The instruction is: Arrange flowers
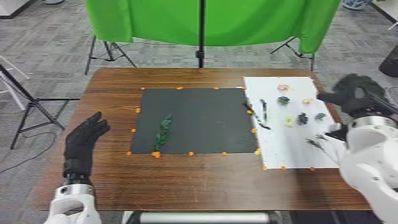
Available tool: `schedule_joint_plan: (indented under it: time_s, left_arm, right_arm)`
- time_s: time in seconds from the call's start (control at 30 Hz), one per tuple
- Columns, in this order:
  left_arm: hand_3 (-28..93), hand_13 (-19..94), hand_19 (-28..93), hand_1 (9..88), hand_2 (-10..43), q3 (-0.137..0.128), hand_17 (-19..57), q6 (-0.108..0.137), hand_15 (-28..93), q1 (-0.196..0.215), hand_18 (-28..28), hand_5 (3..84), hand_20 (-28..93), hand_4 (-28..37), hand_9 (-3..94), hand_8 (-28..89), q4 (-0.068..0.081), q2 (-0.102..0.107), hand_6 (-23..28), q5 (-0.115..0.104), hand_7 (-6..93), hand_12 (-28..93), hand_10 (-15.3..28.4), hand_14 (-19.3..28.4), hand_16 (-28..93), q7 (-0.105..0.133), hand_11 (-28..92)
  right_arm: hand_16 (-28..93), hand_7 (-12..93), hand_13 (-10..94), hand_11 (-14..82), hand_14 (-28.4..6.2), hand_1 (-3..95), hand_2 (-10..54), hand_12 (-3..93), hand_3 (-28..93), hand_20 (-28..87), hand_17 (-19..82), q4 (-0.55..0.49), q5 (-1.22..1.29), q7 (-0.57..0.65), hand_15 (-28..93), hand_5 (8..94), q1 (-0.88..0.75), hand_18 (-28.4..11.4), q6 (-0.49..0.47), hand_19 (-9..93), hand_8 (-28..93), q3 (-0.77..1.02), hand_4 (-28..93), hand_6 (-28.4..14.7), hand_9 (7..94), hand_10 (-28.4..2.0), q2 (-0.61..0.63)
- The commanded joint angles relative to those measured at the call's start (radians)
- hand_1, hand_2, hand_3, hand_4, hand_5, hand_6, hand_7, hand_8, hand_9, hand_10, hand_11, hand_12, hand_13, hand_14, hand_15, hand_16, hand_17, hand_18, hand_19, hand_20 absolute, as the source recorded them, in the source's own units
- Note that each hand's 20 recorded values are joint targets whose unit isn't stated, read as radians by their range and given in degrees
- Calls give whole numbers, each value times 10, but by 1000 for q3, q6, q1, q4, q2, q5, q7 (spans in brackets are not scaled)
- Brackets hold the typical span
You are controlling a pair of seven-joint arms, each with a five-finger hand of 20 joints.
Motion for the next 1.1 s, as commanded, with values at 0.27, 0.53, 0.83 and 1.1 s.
schedule_joint_plan:
  time_s: [0.27, 0.53, 0.83, 1.1]
  left_arm:
    - [646, 297, 184, 252, 90, 22, -9, -31, 356, 8, 144, 429, 215, -279, 412, -46, -3, -12, 63, 36, 93, 137, 145, 180, 23, -24, 222]
    - [646, 298, 186, 253, 87, 23, -9, -33, 358, 9, 144, 430, 215, -276, 414, -47, -3, -17, 63, 33, 96, 137, 144, 179, 21, -29, 225]
    - [642, 299, 184, 255, 87, 22, -10, -29, 361, 7, 144, 431, 213, -274, 414, -46, -1, -16, 63, 26, 96, 137, 145, 181, 20, -34, 227]
    - [644, 298, 183, 253, 86, 25, -11, -37, 362, 12, 144, 431, 213, -272, 415, -46, -3, -15, 63, 18, 97, 137, 145, 181, 19, -41, 229]
  right_arm:
    - [326, 134, 705, 181, -120, 342, -95, 256, 623, 503, 484, 60, 129, -11, 600, 623, -240, -176, -172, 895, -55, 134, -260, -56, 659, -175, 1]
    - [326, 161, 747, 215, -93, 401, -95, 257, 633, 506, 526, 84, 106, -26, 616, 678, -245, -153, -118, 907, -60, 83, -266, -37, 723, -155, -4]
    - [337, 251, 846, 195, -52, 593, -95, 445, 540, 525, 585, 58, 33, -64, 609, 816, -251, -136, 96, 932, 149, 61, -172, 8, 894, -91, -2]
    - [343, 256, 861, 219, -42, 594, -95, 444, 559, 544, 601, -62, 46, -35, 610, 823, -49, -127, 145, 932, 158, -149, -171, 6, 898, -93, -47]
